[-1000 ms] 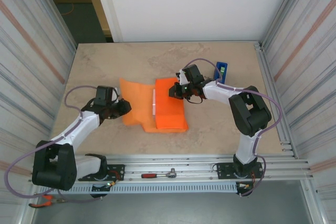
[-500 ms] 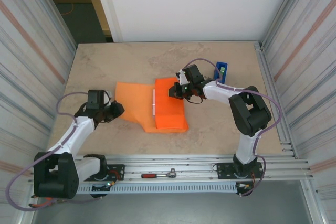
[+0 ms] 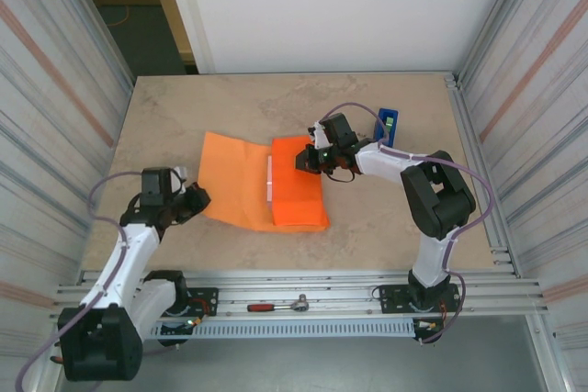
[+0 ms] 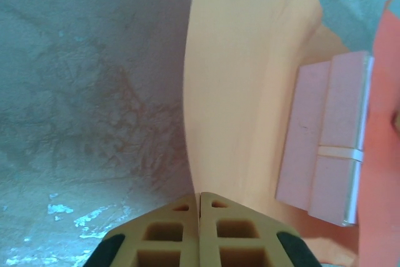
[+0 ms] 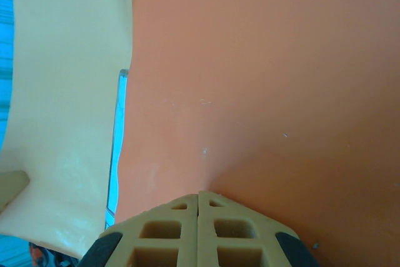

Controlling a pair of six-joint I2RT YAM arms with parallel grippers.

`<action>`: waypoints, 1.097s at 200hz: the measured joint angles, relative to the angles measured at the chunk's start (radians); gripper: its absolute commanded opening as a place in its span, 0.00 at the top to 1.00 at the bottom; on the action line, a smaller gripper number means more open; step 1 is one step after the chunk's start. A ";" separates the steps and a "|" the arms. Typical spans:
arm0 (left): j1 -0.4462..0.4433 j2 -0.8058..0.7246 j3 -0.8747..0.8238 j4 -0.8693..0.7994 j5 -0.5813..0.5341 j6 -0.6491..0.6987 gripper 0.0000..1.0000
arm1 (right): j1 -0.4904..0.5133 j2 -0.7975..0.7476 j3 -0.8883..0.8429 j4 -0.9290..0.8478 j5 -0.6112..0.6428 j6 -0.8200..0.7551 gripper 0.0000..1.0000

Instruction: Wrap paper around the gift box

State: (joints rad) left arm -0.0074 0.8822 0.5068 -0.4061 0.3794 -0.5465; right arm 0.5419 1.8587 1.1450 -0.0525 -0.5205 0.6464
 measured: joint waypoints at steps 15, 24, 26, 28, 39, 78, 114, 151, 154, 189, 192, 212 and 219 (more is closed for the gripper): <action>0.000 -0.039 -0.002 0.014 0.032 0.000 1.00 | 0.000 -0.001 -0.001 0.002 0.000 0.000 1.00; -0.001 -0.055 -0.002 0.024 0.055 0.000 1.00 | 0.000 -0.001 -0.002 0.005 0.000 0.000 1.00; -0.001 -0.058 -0.002 0.028 0.060 0.000 1.00 | 0.000 -0.001 -0.003 0.008 0.000 0.000 1.00; -0.001 -0.060 -0.002 0.031 0.064 0.000 1.00 | 0.001 -0.001 -0.003 0.009 0.000 0.000 1.00; -0.004 -0.069 -0.002 0.055 0.093 0.000 1.00 | 0.003 0.000 -0.003 0.015 0.000 0.000 1.00; -0.114 -0.089 -0.002 0.148 0.139 -0.024 1.00 | 0.004 0.000 -0.004 0.018 0.001 0.000 1.00; -0.303 -0.069 0.004 0.242 0.127 -0.071 1.00 | 0.004 0.000 -0.004 0.018 0.001 0.000 1.00; -0.463 0.067 0.069 0.316 0.095 -0.107 1.00 | 0.005 0.001 -0.004 0.018 0.003 0.000 1.00; -0.476 0.083 0.077 0.325 0.089 -0.111 1.00 | 0.005 0.001 -0.004 0.018 0.003 0.000 1.00; -0.578 0.226 0.146 0.399 0.038 -0.158 1.00 | 0.006 0.001 -0.004 0.018 0.004 0.000 1.00; -0.586 0.240 0.151 0.407 0.034 -0.163 1.00 | 0.006 0.001 -0.004 0.018 0.004 0.000 1.00; -0.640 0.331 0.193 0.446 0.010 -0.192 1.00 | 0.007 0.001 -0.003 0.018 0.005 0.000 1.00; -0.658 0.364 0.208 0.461 0.002 -0.200 1.00 | 0.007 0.001 -0.003 0.018 0.005 0.000 1.00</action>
State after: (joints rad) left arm -0.6659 1.2465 0.7151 0.0551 0.3809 -0.7467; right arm 0.5488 1.8595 1.1416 -0.0341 -0.5156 0.6464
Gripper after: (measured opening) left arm 0.055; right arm 0.058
